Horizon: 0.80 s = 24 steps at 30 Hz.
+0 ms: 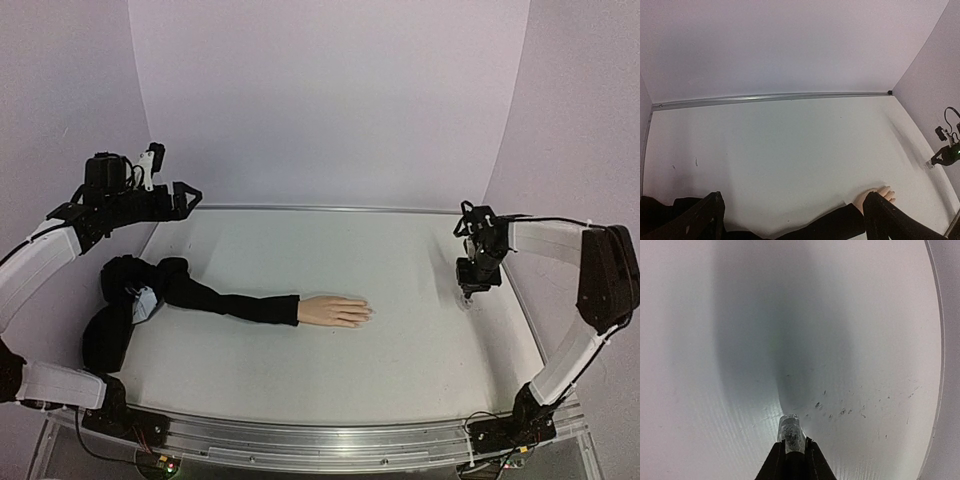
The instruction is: Paint the nails
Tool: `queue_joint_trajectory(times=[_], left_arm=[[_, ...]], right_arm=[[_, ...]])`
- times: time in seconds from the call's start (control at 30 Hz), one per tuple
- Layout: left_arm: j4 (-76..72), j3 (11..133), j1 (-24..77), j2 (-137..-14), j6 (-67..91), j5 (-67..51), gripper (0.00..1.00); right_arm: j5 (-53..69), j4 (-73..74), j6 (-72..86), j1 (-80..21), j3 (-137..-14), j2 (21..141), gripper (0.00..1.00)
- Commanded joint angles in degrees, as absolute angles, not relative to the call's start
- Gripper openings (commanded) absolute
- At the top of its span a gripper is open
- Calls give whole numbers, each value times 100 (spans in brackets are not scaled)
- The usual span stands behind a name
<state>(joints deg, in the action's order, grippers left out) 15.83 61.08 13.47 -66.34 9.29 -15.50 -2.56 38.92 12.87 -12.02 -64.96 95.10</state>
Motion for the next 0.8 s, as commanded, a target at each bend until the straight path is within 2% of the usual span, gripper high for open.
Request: queue_joint_trajectory(times=[0.0, 0.17, 0.37, 0.6, 0.67, 0.77], left_arm=[[888, 5971, 1599, -6754, 1631, -2598, 100], [82, 5602, 2751, -7183, 2014, -2897, 97], [-964, 5633, 4038, -8150, 1910, -3464, 92], [-1675, 6034, 4701, -9342, 2146, -4258, 99], [-1568, 6178, 4828, -9509, 2011, -4420, 95], [-1489, 6337, 4934, -9666, 1902, -4661, 79]], right_arm=[[663, 3714, 987, -1844, -6444, 8648, 0], [1810, 3321, 795, -2582, -6406, 8065, 0], [2401, 3026, 647, -3548, -6845, 8087, 0], [2713, 2935, 531, -4299, -7517, 8532, 0], [2862, 2935, 471, -4428, -7645, 8610, 0], [3065, 2936, 361, -4568, -7732, 8669, 0]])
